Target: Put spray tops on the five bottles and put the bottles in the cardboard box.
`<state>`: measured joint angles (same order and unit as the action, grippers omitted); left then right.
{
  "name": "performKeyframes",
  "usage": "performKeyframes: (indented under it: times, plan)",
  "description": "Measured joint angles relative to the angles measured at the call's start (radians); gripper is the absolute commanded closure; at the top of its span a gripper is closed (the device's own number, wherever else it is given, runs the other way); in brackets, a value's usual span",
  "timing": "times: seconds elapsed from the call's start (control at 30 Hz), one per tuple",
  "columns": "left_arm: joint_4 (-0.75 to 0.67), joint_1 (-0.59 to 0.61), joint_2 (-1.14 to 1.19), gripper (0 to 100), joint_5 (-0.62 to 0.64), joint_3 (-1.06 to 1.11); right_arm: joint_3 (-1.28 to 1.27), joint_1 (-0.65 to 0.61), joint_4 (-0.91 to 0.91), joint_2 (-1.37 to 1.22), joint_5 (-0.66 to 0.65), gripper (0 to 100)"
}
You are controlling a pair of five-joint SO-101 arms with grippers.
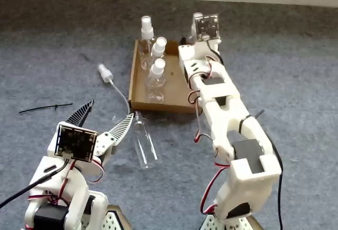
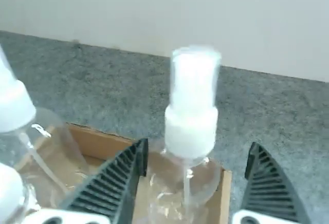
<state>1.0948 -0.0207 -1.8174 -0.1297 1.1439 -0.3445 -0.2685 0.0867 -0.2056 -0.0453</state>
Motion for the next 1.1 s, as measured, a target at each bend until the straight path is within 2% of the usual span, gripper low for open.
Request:
performKeyframes:
  times: [0.53,0.73,0.9,1.03,1.1]
  plan:
    - [0.0,0.0,0.0,70,0.0,0.0,0.0,-0.009,-0.089,0.166,0.0,74.5]
    - [0.0,0.0,0.0,70,0.0,0.0,0.0,-0.009,-0.198,0.325,0.0,74.8]
    - [0.0,0.0,0.0,70,0.0,0.0,0.0,-0.028,-0.358,0.505,0.0,74.8]
    - [0.0,0.0,0.0,70,0.0,0.0,-0.018,-0.101,-0.485,0.677,0.006,74.8]
    - [0.0,0.0,0.0,70,0.0,0.0,-0.081,-0.15,-0.551,0.776,0.049,74.8]
